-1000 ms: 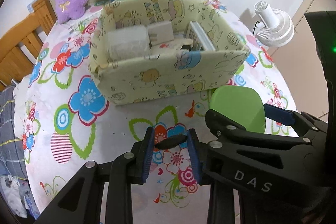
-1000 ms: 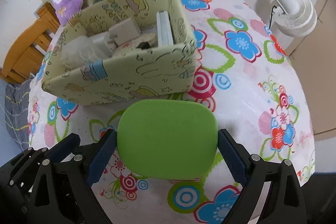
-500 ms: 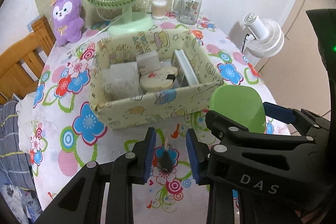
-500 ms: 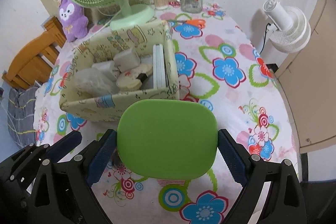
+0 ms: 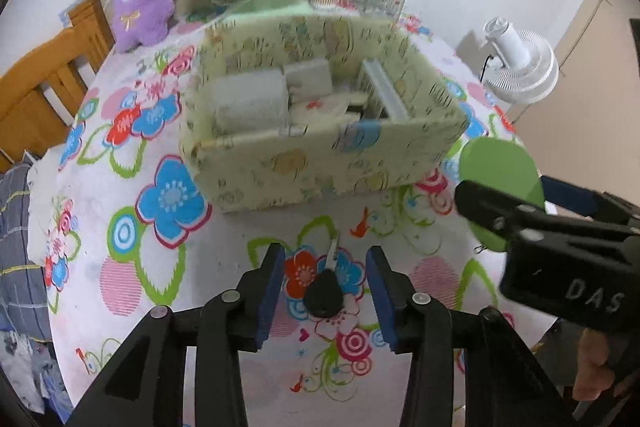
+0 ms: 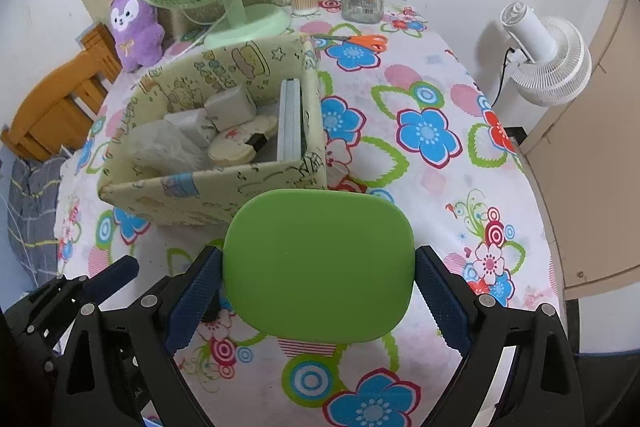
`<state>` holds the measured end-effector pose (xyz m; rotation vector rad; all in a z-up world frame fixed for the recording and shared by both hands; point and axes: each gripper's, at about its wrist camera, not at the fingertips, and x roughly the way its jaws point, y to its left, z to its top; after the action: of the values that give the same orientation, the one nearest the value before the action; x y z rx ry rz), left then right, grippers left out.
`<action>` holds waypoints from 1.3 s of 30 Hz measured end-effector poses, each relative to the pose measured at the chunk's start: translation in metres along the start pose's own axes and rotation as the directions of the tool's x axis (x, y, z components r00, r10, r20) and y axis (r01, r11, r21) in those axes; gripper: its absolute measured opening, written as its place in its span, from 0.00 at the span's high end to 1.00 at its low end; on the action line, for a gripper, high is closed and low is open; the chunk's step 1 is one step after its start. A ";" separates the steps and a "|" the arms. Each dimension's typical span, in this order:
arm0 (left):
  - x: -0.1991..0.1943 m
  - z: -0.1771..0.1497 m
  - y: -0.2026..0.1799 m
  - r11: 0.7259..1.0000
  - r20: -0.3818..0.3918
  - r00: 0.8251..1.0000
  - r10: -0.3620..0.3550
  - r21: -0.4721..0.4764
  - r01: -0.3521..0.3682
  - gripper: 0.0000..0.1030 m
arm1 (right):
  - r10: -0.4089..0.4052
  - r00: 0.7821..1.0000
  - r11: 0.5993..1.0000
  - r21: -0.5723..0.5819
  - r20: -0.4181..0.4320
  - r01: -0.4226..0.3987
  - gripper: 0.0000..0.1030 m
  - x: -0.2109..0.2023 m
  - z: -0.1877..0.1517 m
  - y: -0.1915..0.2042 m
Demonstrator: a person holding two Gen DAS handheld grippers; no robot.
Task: Organize rigid objects
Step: 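Lift the key with the left gripper while the right lifts the green lid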
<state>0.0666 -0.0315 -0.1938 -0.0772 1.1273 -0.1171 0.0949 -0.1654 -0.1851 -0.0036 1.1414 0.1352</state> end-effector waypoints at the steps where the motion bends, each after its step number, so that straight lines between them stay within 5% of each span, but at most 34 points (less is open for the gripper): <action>1: 0.003 -0.001 0.001 1.000 -0.008 1.000 0.000 0.001 0.000 0.58 | 0.000 1.000 1.000 -0.003 -0.003 0.000 0.08 0.003 -0.001 0.000; 20: 0.055 -0.018 0.002 1.000 -0.083 0.997 -0.005 0.000 0.005 0.51 | -0.008 0.995 1.000 0.025 -0.103 0.010 0.08 0.053 -0.023 -0.008; 28: 0.059 -0.025 -0.003 0.998 -0.098 0.994 0.052 0.028 -0.049 0.53 | -0.005 0.993 1.000 0.016 -0.115 0.007 0.08 0.059 -0.025 -0.003; 33: 0.058 -0.031 -0.010 0.995 -0.103 0.991 0.091 0.050 -0.087 0.69 | -0.006 0.992 1.000 0.007 -0.125 0.007 0.08 0.063 -0.027 -0.002; 39: 0.056 -0.035 -0.015 0.997 -0.105 0.992 0.076 0.041 -0.072 0.69 | -0.008 0.991 1.000 0.008 -0.131 0.009 0.08 0.063 -0.029 -0.003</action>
<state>0.0574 -0.0541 -0.2569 0.0043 1.2326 -0.0768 0.0945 -0.1640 -0.2545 -0.0101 1.2732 0.1243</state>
